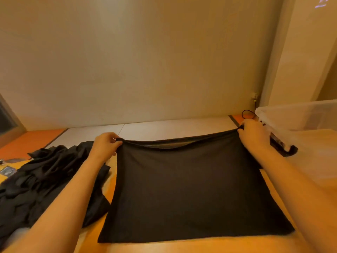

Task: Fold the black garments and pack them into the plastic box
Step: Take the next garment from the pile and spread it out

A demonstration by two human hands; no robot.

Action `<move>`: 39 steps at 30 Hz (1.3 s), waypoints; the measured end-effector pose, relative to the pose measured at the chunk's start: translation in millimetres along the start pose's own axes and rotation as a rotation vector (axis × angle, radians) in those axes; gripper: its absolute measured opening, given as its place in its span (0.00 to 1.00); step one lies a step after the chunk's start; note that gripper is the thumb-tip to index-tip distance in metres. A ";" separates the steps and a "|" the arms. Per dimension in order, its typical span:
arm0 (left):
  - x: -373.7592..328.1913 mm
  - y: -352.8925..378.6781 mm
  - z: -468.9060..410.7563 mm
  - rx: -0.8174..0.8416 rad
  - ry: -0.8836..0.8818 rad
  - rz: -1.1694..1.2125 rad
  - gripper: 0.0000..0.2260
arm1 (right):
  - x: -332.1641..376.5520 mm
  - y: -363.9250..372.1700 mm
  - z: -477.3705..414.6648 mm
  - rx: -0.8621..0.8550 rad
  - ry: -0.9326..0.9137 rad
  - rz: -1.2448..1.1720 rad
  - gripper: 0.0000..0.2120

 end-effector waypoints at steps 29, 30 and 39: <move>-29.4 45.9 202.0 0.321 0.322 -0.325 0.30 | 27.3 5.4 195.3 0.452 -0.404 0.062 0.24; -23.4 46.6 209.1 0.338 0.321 -0.364 0.31 | 20.6 5.1 199.4 0.475 -0.378 0.103 0.26; 17.8 44.6 252.9 0.370 0.362 -0.498 0.38 | -34.3 -5.0 230.8 0.649 -0.271 0.311 0.41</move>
Point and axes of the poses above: each hand's wrist, its own z-axis away from the middle knuckle, its own y-axis out of the palm, x = y × z, the point moved 3 cm from there along -z, towards the middle knuckle, and after that the axes turned 5 degrees about -z, right-handed, at the moved point
